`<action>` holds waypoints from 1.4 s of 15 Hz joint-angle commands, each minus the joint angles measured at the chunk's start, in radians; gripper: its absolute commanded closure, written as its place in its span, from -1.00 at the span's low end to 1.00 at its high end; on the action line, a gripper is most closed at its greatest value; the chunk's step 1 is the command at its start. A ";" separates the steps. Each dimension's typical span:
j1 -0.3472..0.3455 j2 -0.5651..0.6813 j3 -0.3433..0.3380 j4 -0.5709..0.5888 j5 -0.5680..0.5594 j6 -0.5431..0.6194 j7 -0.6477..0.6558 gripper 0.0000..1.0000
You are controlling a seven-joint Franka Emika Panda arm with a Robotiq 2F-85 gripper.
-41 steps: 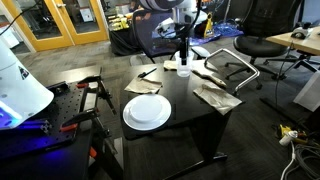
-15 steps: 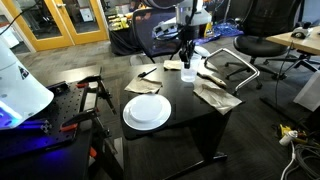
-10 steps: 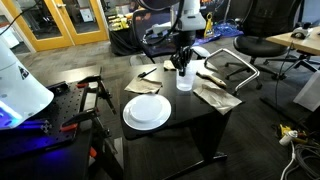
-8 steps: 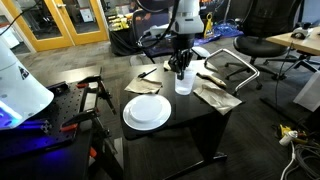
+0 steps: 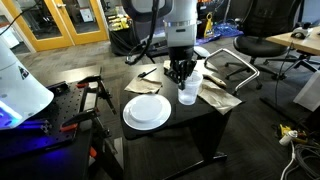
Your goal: Move the cup to the left
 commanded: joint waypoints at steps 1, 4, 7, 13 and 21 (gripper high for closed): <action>0.000 -0.023 -0.003 -0.045 0.039 0.069 0.021 0.98; 0.009 -0.035 -0.012 -0.064 0.052 0.102 0.019 0.28; 0.032 -0.065 -0.038 -0.101 0.052 0.147 0.024 -0.20; 0.104 -0.241 -0.140 -0.236 0.016 0.182 0.010 -1.00; 0.147 -0.517 -0.169 -0.346 -0.179 0.108 -0.082 -1.00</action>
